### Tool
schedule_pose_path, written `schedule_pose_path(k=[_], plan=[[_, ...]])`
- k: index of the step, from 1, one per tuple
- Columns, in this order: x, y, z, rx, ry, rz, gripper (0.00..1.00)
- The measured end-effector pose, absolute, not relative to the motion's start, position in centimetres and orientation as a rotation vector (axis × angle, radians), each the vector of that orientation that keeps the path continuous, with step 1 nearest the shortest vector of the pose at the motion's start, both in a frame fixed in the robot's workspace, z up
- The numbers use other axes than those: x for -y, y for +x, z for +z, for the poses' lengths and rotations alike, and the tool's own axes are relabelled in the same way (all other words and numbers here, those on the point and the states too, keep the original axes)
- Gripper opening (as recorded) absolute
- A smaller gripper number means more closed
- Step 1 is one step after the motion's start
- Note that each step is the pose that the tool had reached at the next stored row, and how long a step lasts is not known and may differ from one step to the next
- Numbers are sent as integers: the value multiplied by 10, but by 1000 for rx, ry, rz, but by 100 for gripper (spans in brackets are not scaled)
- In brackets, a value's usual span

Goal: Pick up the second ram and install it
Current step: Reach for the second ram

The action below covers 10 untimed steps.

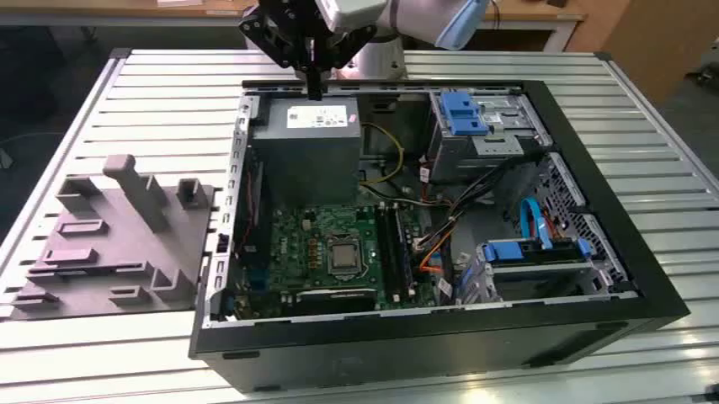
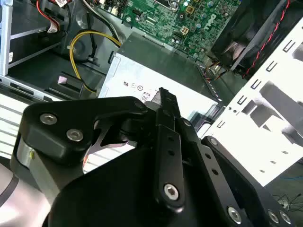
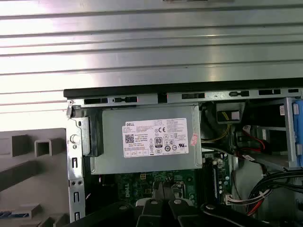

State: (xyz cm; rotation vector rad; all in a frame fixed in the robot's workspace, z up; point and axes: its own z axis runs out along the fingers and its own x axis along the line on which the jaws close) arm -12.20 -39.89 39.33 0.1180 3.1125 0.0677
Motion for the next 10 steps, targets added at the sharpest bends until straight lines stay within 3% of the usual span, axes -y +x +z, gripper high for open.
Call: schedule_pose_path(k=[10], plan=[[399,-122,393,-3112,118,68,10]])
